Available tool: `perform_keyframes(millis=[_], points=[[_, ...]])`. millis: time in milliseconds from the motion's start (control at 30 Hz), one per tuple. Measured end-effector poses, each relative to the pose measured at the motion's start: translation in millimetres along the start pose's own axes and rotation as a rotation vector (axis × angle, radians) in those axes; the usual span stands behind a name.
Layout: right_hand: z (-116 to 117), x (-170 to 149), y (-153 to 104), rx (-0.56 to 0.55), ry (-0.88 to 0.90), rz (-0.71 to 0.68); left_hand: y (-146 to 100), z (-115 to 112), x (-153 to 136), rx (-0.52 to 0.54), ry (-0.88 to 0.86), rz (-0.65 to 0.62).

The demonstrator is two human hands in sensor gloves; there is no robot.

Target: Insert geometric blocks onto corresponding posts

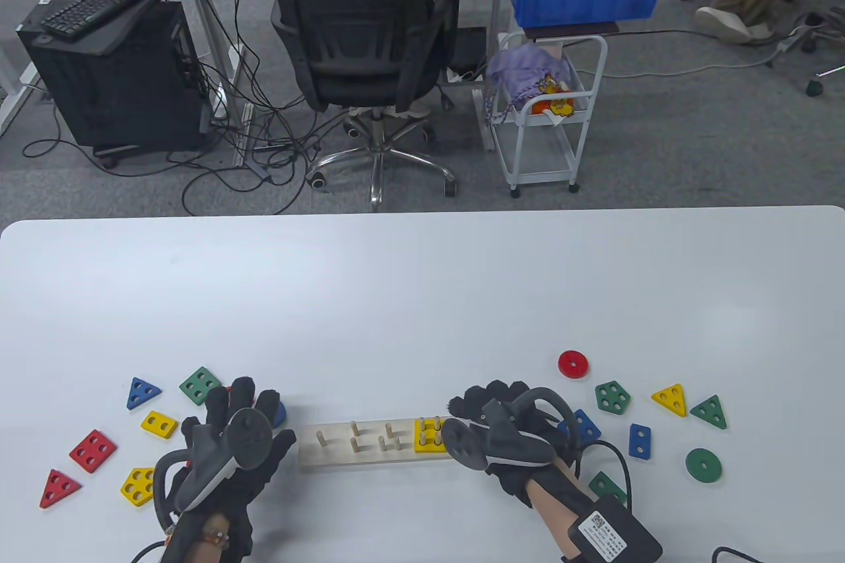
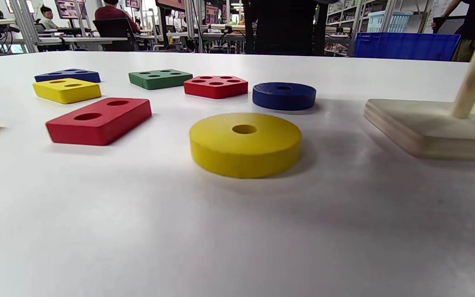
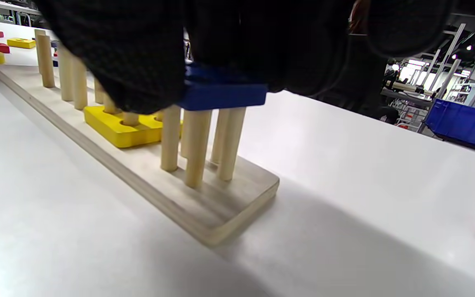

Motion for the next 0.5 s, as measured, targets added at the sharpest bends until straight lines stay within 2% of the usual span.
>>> perform_keyframes(millis=[233, 333, 400, 500], points=[[-2.8, -11.9, -4.1, 0.015, 0.054, 0.033, 0.0, 0.0, -0.5, -0.004, 0.002, 0.003], [-9.6, -36.7, -13.6, -0.019, 0.143, 0.108, -0.2, -0.3, -0.2, -0.009, 0.005, 0.002], [-11.8, -63.2, -24.8, -0.033, 0.171, 0.210, -0.2, -0.3, 0.0, -0.009, 0.005, 0.001], [-7.8, -94.9, -39.0, -0.005, 0.180, 0.336, 0.3, -0.6, 0.3, -0.009, 0.005, -0.003]])
Point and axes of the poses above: the tracker on the back of each hand, its own x axis roughly to the thumb side, its own y axis roughly from the wrist to the fingertips, z = x × y, the point moved 5 cm from there along y, roughly from the wrist to the fingertips, and after that the axes turned 2 degrees about -x, right-handed, at the moved point
